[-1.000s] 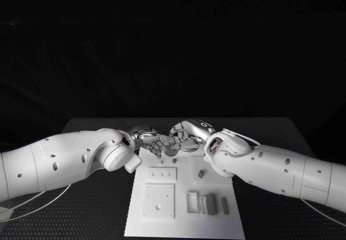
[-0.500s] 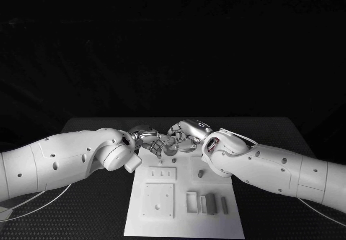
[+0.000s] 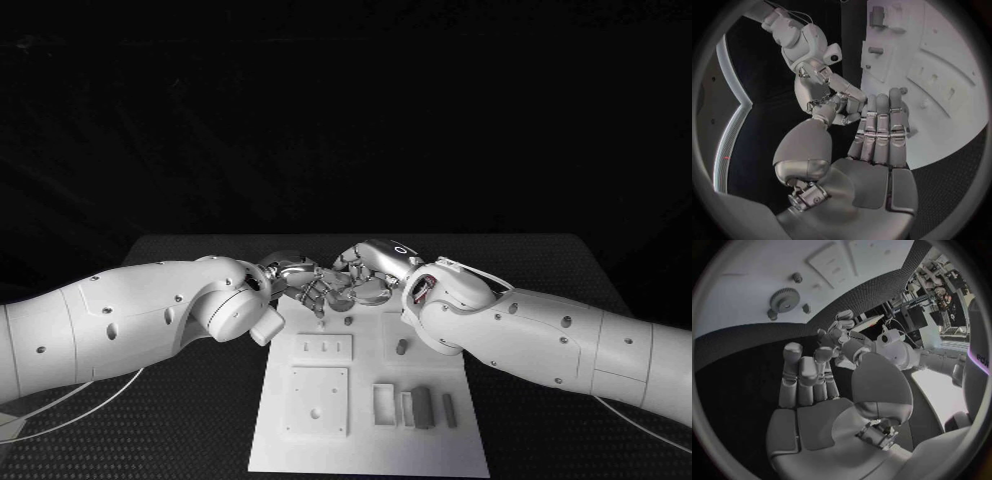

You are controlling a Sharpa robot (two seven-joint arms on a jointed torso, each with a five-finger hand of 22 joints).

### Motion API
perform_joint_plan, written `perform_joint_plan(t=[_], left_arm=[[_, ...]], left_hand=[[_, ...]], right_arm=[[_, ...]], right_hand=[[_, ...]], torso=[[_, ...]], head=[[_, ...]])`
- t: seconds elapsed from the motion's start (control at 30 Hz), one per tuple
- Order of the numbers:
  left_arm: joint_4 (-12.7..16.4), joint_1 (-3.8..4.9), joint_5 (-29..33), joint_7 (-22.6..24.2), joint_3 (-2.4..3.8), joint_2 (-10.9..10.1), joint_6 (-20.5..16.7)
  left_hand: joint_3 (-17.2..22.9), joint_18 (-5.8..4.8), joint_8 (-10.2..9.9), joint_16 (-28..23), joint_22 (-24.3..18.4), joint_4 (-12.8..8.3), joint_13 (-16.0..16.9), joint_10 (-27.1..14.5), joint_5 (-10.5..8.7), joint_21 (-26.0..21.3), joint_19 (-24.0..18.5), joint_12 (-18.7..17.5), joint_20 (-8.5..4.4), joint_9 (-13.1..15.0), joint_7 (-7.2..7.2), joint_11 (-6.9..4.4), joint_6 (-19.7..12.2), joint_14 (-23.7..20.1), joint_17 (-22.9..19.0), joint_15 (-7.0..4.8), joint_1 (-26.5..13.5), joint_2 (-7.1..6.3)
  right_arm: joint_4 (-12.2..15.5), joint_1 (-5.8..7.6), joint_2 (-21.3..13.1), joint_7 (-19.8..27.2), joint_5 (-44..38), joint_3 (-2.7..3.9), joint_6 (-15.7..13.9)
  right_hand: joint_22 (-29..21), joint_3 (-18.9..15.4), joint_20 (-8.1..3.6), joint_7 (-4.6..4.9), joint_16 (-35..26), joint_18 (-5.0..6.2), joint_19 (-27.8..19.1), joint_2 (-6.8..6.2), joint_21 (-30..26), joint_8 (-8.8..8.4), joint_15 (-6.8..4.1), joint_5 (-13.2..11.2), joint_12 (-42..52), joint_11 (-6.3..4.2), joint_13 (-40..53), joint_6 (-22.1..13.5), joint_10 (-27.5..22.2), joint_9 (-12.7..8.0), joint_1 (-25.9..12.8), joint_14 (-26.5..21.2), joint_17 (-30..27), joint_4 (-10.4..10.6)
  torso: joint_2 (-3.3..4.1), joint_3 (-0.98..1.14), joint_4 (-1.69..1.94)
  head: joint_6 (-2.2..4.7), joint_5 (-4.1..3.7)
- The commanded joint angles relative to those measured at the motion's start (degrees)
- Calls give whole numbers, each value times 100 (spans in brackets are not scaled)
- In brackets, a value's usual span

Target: Assemble the parts on the task board

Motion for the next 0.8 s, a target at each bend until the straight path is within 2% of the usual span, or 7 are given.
perform_joint_plan(t=[0.03, 0.17, 0.33, 0.4, 0.7, 0.8], left_arm=[[34, 7, 97, 73, 10, 24, 93], [41, 7, 100, 69, 10, 29, 103], [49, 8, 102, 63, 10, 36, 108], [49, 8, 102, 55, 11, 36, 118], [61, 8, 102, 54, 11, 28, 108], [49, 8, 102, 17, 11, 15, 100]], left_hand=[[-1, 107, 29, 39, 10, -37, 10, 2, -19, -36, -47, 37, -8, 3, 12, -27, 50, -43, -11, 1, 7, 68], [11, 104, 26, 52, 24, -77, 22, 10, -17, -41, -49, 44, -7, 2, 8, -32, 63, -50, -23, 2, 45, 122], [66, 97, 13, 85, 58, -182, 43, 16, -21, -46, -43, 49, -5, -2, 5, -35, 86, -58, -50, 3, 170, 251], [190, 96, 10, 102, 76, -161, 52, 20, -32, -45, -29, 50, -4, -1, 6, -34, 96, -59, -62, 4, 252, 241], [541, 86, 12, 192, 154, -109, 81, 64, -24, -33, 1, 63, -15, 6, -13, -51, 160, -29, -88, -12, 472, 351], [580, 80, 5, 208, 172, -98, 82, 65, -25, -31, 1, 59, -17, 3, -10, -49, 159, -30, -93, -12, 482, 336]], right_arm=[[-2, -14, 31, 4, -71, -1, 100], [-20, -22, 48, 4, -71, -1, 106], [-30, -35, 63, 10, -59, -2, 116], [-32, -42, 72, 13, -59, -2, 123], [-45, -81, 96, -3, -70, -2, 137], [-37, -81, 73, -8, -89, -2, 101]], right_hand=[[87, 9, -30, 136, -23, 91, 0, -1, -31, 16, -38, 11, -33, -2, -9, 159, 47, -12, -36, 7, 8, -20], [87, 9, -29, 136, -24, 91, 0, 1, -32, 16, -38, 10, -35, -2, -10, 160, 49, -11, -38, 7, 9, -20], [87, 8, -28, 135, -26, 91, 0, 4, -33, 16, -39, 10, -37, -3, -11, 163, 50, -10, -41, 7, 9, -18], [87, 8, -28, 135, -26, 91, 0, 5, -33, 16, -39, 10, -38, -3, -11, 164, 51, -9, -42, 6, 9, -17], [87, 8, -27, 134, -28, 91, 0, 11, -35, 16, -40, 11, -42, -4, -12, 168, 54, -8, -45, 7, 10, -15], [87, 9, -28, 132, -29, 91, 0, 17, -36, 17, -41, 11, -44, -6, -13, 173, 58, -6, -43, 8, 12, -16]], torso=[[0, 5, 0], [2, 6, -4], [1, 5, 1], [3, 3, 2], [0, 5, 4], [-3, 5, 3]], head=[[-7, 4], [-9, 12], [-20, 8], [-25, 10], [-40, 22], [-41, 26]])
